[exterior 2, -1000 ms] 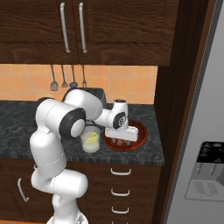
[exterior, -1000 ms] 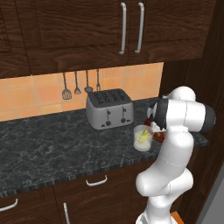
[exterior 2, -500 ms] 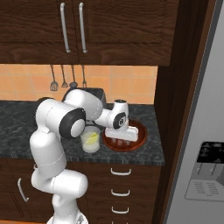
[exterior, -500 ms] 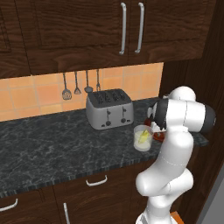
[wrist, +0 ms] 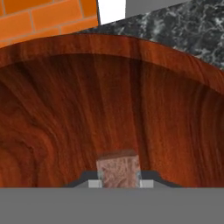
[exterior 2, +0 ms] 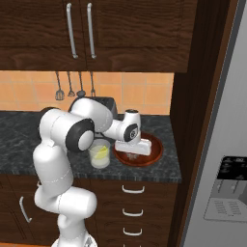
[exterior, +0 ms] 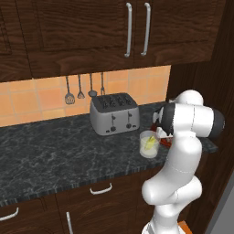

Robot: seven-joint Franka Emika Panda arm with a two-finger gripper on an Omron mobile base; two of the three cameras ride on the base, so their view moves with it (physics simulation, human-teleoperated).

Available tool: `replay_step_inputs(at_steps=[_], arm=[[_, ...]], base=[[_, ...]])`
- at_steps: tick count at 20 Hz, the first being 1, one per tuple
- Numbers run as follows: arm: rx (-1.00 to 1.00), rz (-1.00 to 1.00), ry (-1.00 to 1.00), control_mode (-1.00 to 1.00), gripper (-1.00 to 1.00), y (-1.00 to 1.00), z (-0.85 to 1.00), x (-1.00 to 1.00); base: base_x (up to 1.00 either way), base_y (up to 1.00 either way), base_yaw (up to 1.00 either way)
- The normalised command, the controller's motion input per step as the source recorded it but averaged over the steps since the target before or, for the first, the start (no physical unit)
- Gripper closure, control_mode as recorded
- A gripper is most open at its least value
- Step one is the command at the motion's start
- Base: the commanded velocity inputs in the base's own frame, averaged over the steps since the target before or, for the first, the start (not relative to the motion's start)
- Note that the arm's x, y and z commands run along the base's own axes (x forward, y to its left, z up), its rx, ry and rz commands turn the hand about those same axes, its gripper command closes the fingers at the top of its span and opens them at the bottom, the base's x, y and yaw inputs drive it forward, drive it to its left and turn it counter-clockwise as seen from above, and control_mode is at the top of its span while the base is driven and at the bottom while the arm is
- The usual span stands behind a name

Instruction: Grab a lemon wedge from the fridge and one ice cube from the ice bowl, and put them in the glass of lemonade.

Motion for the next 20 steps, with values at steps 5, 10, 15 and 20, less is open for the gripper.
replay_step_inputs(at_steps=[5,10,15,20], arm=[[0.00,0.00,0.00,-1.00,1.00,0.00,-0.01,0.00],[0.01,0.00,-0.05,-1.00,1.00,0.00,0.34,-0.06],[0.00,0.00,-0.11,-1.00,1.00,0.00,0.60,-0.19],[0.00,0.00,-0.13,-1.00,1.00,0.01,0.53,-0.28]], base=[[0.00,0.00,0.00],[0.00,0.00,0.00],[0.00,0.00,0.00],[0.00,0.00,0.00]])
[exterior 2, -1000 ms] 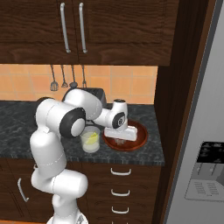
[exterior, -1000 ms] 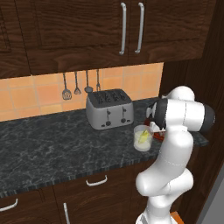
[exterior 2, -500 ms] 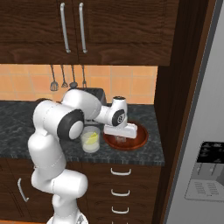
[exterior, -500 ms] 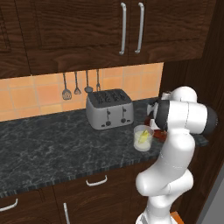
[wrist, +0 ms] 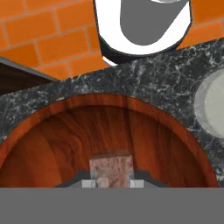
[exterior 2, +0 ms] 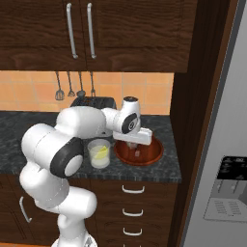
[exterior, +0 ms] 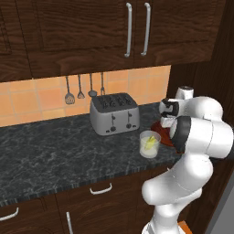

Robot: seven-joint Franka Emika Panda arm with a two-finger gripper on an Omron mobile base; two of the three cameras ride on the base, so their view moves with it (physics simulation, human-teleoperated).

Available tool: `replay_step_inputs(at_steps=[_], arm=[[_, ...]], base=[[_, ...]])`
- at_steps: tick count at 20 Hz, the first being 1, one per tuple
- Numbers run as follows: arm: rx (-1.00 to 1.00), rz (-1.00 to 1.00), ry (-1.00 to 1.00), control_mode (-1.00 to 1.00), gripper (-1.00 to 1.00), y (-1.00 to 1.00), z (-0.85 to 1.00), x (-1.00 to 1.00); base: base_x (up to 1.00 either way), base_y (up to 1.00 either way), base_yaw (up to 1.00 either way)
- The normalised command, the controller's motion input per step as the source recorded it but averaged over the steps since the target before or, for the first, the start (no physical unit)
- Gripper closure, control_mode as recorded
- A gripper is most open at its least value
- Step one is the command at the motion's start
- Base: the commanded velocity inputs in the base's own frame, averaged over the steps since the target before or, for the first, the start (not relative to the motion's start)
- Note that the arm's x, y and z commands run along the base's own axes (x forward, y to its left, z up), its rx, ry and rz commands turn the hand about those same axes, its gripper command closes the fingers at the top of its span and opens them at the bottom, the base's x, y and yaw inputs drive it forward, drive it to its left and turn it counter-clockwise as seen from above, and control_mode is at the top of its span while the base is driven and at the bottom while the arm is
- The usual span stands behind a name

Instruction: Grab a lemon wedge from the fridge and one ice cube from the ice bowl, and put them in the glass of lemonade.

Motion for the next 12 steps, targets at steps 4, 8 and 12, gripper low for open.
replay_step_inputs(at_steps=[4,8,12], arm=[[-0.01,0.00,-0.13,-1.00,1.00,0.26,0.43,-0.26],[-0.10,0.00,-0.13,-1.00,1.00,0.32,0.31,-0.43],[-0.19,0.00,-0.09,-1.00,1.00,0.28,0.25,-0.53]], base=[[0.00,0.00,0.00],[0.00,0.00,0.00],[0.00,0.00,0.00]])
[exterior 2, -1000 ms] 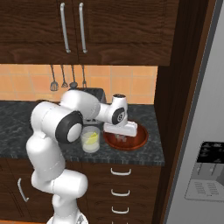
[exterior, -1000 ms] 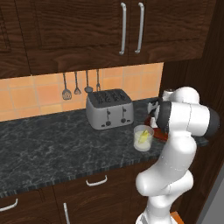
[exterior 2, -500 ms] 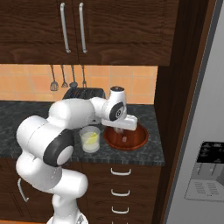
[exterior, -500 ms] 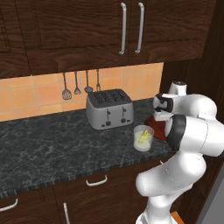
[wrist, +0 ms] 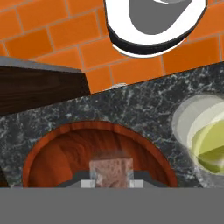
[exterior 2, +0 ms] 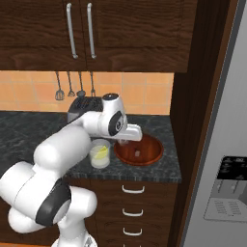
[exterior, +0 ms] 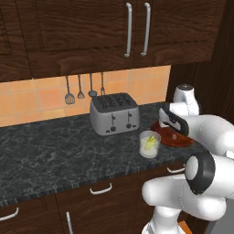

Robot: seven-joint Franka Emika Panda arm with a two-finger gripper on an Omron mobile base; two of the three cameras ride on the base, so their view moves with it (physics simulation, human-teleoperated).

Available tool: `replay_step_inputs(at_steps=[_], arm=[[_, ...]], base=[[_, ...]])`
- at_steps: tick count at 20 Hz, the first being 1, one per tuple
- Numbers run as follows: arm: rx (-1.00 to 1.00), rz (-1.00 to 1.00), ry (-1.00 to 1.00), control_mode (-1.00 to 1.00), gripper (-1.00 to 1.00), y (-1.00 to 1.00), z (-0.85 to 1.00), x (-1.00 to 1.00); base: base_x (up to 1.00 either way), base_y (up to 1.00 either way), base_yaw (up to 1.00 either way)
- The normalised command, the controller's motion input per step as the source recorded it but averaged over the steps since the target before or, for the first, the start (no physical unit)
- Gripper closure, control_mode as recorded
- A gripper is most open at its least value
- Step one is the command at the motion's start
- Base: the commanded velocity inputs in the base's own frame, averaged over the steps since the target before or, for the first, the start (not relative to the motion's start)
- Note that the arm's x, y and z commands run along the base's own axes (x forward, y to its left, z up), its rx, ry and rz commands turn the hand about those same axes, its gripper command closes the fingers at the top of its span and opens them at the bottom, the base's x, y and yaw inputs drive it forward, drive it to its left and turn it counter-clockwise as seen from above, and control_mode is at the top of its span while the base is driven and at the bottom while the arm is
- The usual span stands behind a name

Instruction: Grab a lemon wedge from the fridge and one ice cube from the ice bowl, and put them in the glass of lemonade.

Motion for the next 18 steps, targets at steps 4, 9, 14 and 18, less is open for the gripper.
replay_step_inputs(at_steps=[4,9,14,18], arm=[[-0.19,0.00,-0.04,-1.00,1.00,0.29,0.36,-0.43],[-0.17,0.00,-0.01,-1.00,1.00,0.36,0.47,-0.32],[-0.15,0.00,0.00,-1.00,1.00,0.38,0.49,-0.30],[-0.15,0.00,0.00,-1.00,1.00,0.45,0.23,-0.35]], base=[[0.00,0.00,0.00],[0.00,0.00,0.00],[0.00,0.00,0.00],[0.00,0.00,0.00]])
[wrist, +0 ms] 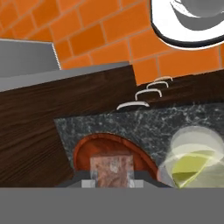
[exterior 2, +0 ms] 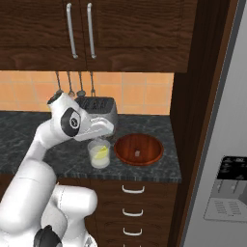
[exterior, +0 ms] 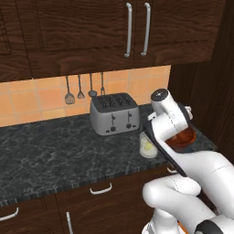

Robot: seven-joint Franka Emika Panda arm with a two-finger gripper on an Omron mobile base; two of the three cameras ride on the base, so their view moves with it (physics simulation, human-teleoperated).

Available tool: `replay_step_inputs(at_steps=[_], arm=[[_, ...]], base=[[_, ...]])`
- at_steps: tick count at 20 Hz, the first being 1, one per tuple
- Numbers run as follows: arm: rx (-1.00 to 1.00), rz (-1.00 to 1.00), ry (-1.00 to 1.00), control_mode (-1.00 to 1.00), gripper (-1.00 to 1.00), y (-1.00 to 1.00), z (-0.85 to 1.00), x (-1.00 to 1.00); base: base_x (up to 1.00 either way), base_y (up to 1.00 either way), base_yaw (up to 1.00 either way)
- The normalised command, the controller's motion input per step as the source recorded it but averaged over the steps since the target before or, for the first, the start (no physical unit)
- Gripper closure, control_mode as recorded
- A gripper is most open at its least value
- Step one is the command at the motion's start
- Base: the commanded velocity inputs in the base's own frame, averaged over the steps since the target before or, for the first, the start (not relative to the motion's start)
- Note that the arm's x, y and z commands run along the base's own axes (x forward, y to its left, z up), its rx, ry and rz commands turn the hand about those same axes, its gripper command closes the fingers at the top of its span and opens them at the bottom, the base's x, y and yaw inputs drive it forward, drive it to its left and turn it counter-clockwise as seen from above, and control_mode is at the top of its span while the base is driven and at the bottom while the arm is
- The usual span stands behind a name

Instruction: Grab a lemon wedge from the fridge and one ice cube from the ice bowl, and put them in the glass of lemonade.

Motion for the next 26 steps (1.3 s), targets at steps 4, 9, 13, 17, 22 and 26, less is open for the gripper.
replay_step_inputs(at_steps=[4,9,13,17,22,26], arm=[[-0.14,0.00,0.00,-1.00,1.00,0.60,0.01,-0.19],[-0.12,0.00,0.02,-1.00,1.00,0.45,-0.03,0.08],[-0.11,0.03,0.00,-1.00,1.00,0.19,-0.21,0.24],[-0.11,0.04,0.02,-1.00,1.00,0.09,-0.30,0.28],[-0.12,0.03,0.03,-1.00,1.00,0.06,-0.36,0.22],[-0.13,0.00,0.04,-1.00,1.00,0.11,-0.30,0.16]], base=[[0.00,0.00,0.00],[0.00,0.00,0.00],[0.00,0.00,0.00],[0.00,0.00,0.00],[0.00,0.00,0.00],[0.00,0.00,0.00]])
